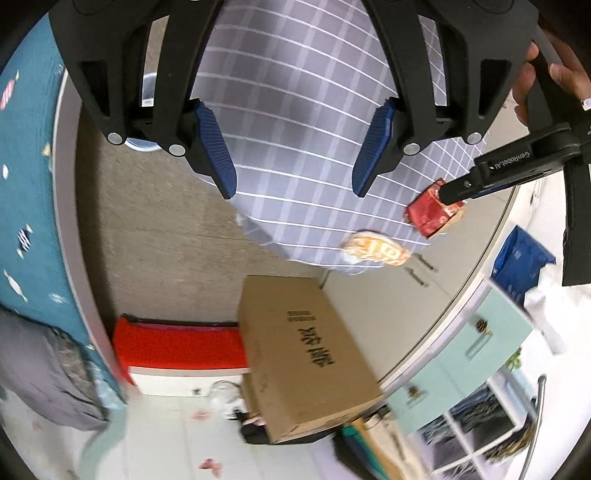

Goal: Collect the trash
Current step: 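Move both open tools back over the table, then grasp the red snack bag with the left tool while the right tool grasps the orange packet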

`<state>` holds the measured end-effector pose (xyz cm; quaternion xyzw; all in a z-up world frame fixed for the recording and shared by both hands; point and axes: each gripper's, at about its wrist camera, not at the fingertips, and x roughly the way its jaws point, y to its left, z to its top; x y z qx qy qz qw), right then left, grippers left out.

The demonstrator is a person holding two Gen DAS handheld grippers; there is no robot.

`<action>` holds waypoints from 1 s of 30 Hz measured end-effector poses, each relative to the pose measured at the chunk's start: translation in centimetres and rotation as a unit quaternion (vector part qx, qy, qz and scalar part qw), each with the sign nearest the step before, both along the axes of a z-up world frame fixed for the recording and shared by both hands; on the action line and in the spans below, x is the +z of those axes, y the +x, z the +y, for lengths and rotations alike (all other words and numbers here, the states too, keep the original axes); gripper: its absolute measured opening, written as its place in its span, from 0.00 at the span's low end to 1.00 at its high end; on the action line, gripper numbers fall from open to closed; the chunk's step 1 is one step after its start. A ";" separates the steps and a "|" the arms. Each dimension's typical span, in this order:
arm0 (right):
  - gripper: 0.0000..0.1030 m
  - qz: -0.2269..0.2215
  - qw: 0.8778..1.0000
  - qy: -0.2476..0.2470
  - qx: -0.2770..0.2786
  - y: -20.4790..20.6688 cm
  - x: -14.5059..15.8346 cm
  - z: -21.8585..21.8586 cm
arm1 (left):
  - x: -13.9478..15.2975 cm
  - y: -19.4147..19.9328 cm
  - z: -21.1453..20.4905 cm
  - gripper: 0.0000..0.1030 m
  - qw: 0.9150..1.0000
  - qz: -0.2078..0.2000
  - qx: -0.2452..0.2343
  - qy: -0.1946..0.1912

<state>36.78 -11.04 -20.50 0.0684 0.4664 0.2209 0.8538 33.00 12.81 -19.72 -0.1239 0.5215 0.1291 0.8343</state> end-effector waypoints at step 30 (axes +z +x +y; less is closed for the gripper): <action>0.72 0.003 0.985 -0.129 0.111 8.8 -9.3 22.1 | -11.2 3.9 20.0 0.59 1.000 0.028 0.001 -0.006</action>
